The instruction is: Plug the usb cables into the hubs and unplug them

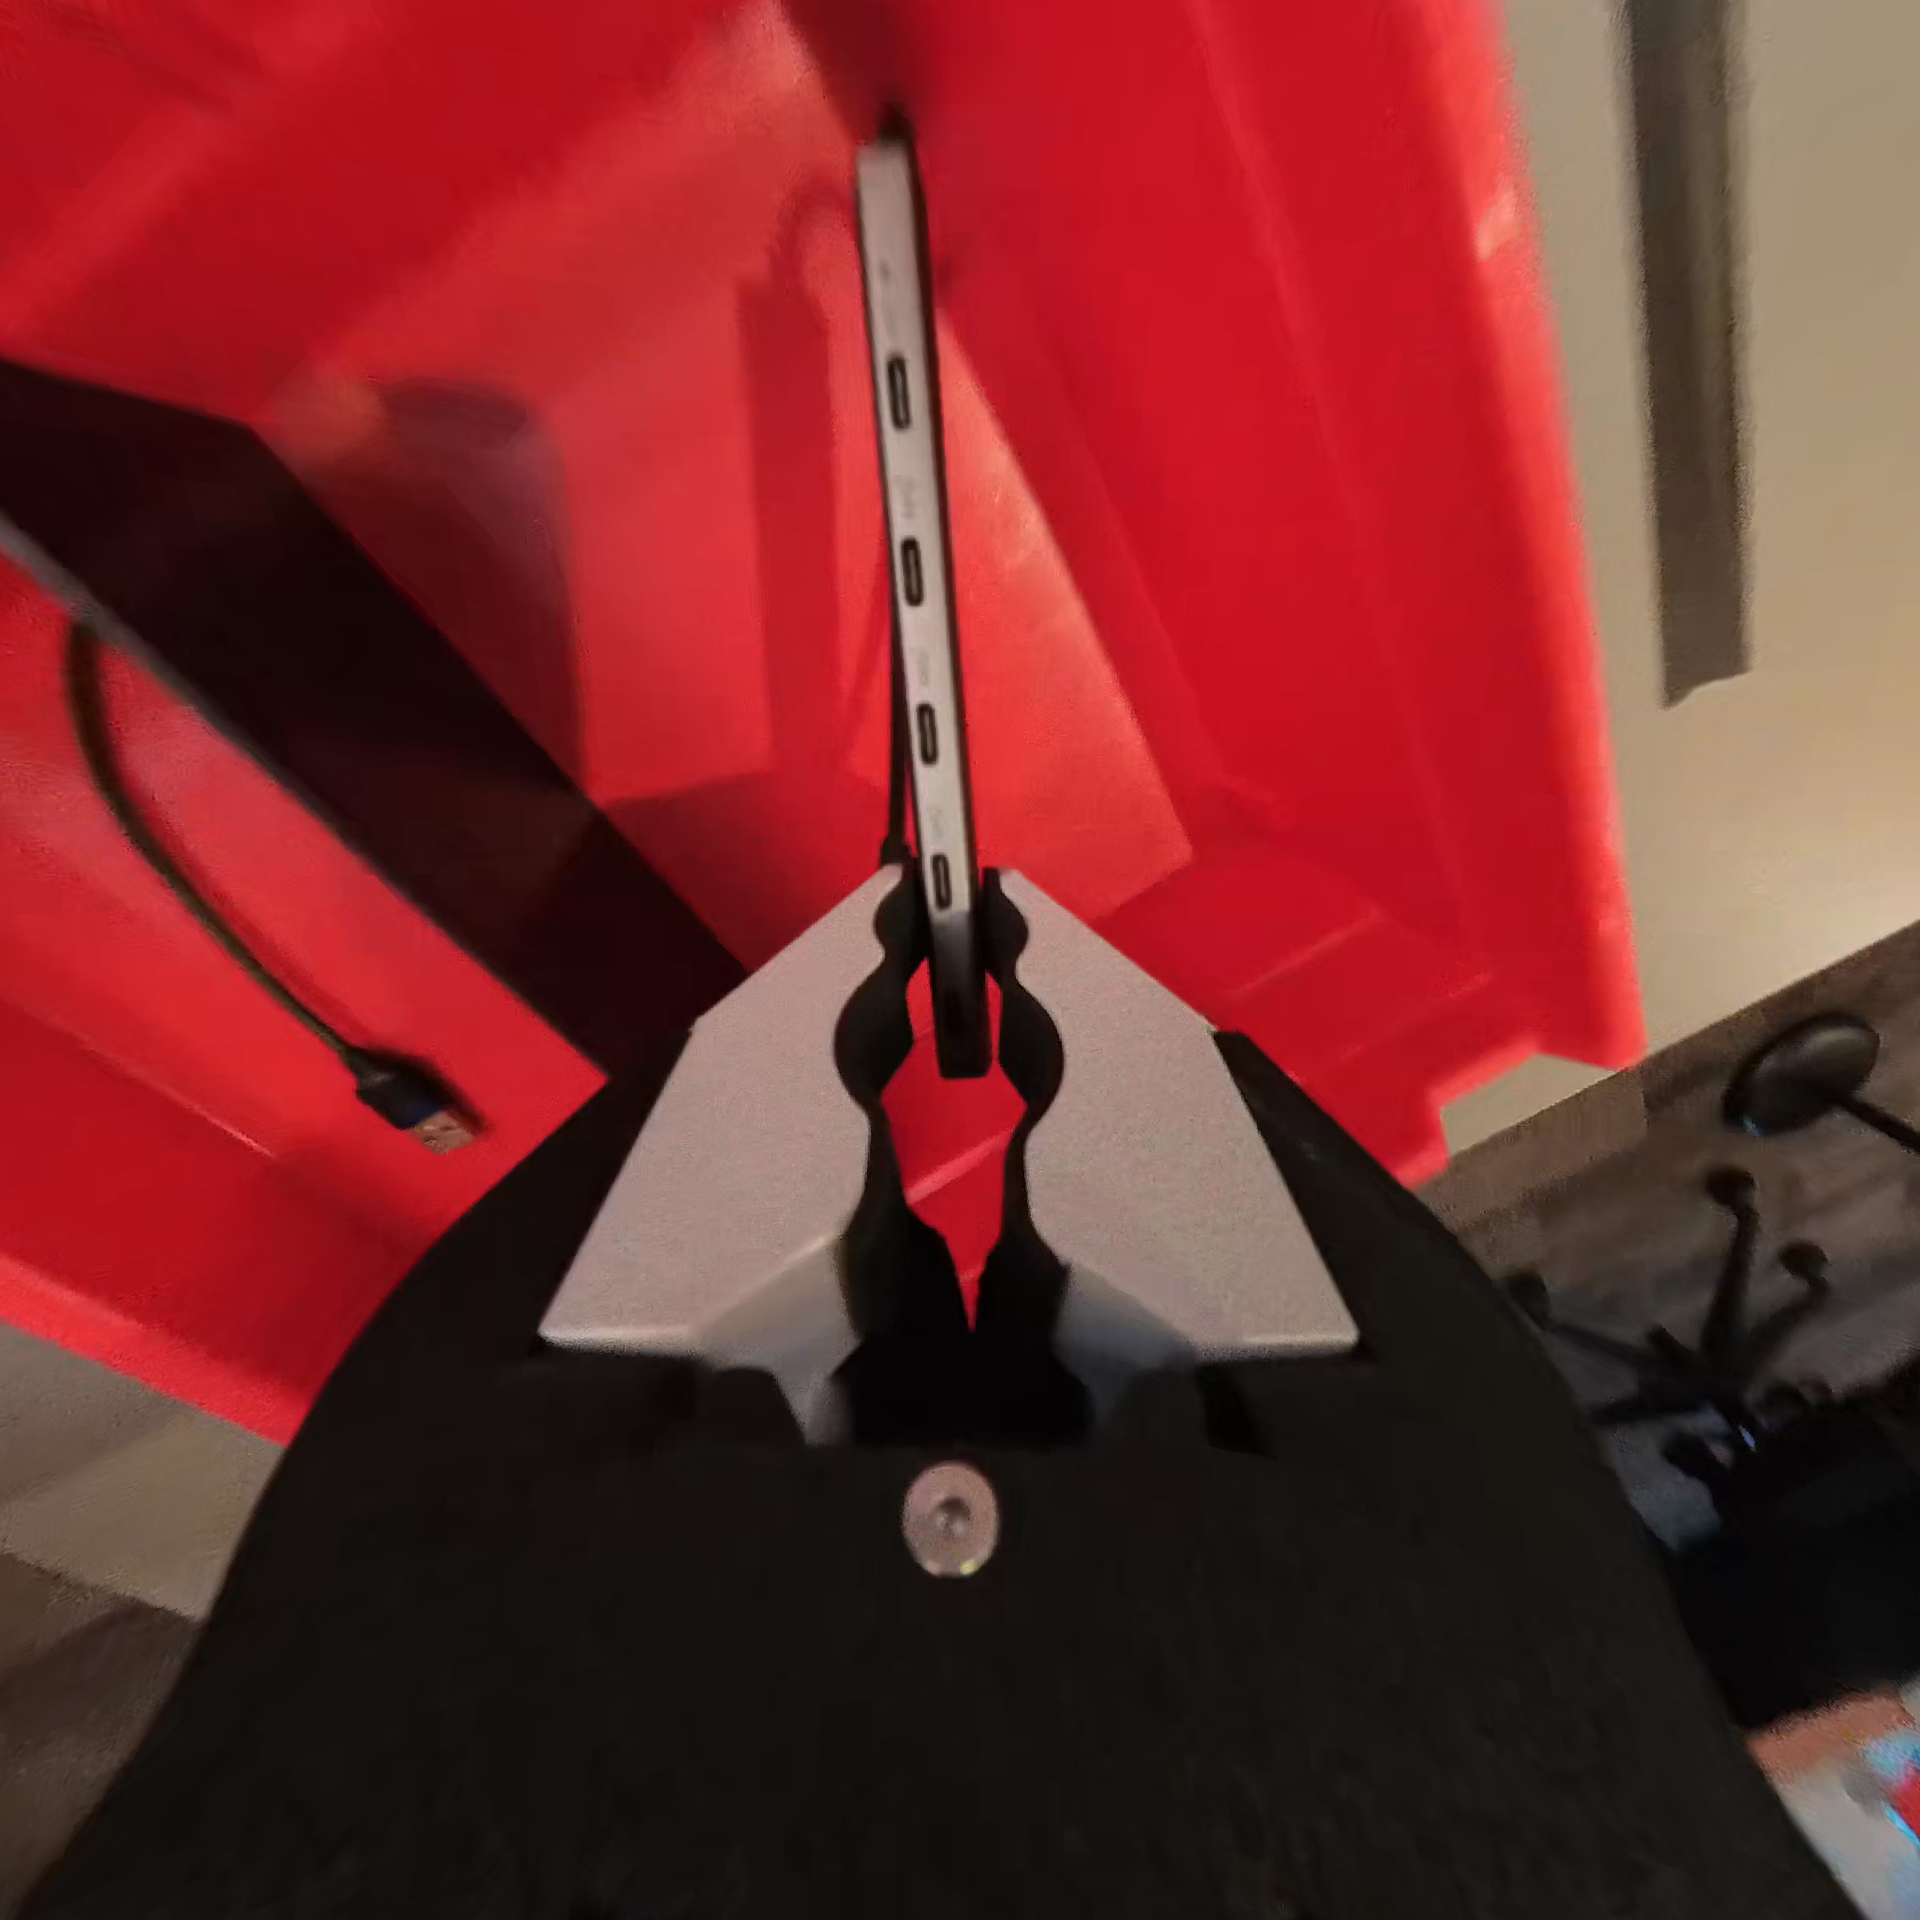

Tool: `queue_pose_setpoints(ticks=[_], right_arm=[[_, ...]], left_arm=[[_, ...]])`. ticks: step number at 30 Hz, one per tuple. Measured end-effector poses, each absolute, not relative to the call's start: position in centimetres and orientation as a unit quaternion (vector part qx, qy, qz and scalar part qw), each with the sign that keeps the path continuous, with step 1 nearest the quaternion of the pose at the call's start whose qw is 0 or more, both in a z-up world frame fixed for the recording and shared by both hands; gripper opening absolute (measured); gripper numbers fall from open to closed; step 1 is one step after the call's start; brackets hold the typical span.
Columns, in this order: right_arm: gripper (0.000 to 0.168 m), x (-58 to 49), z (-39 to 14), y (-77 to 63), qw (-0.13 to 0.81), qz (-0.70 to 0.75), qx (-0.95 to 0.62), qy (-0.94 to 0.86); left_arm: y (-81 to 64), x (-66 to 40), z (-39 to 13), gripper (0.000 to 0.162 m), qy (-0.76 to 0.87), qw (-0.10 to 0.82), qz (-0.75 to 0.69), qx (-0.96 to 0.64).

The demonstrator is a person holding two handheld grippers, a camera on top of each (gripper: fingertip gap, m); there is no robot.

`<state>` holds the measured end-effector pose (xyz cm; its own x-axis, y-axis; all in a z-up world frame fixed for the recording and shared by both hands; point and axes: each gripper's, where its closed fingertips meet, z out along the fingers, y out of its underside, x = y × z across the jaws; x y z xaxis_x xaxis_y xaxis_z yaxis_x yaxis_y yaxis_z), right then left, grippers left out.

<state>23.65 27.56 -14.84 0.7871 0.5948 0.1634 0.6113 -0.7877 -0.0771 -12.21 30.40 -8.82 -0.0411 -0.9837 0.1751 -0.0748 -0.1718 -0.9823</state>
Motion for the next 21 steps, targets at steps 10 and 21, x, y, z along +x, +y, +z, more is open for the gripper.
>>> queue_pose_setpoints(ticks=[10, 21], right_arm=[[0.032, 23.5, -15.0, 26.8, 0.079, -0.109, -0.956, -0.262], [0.038, 3.3, -3.0, 16.6, 0.532, 0.044, -0.833, -0.145]], left_arm=[[27.5, -11.2, -9.9, 0.024, 0.551, 0.433, -0.484, -0.524], [28.6, -19.5, -4.4, 0.035, 0.538, 0.438, -0.367, -0.619]])
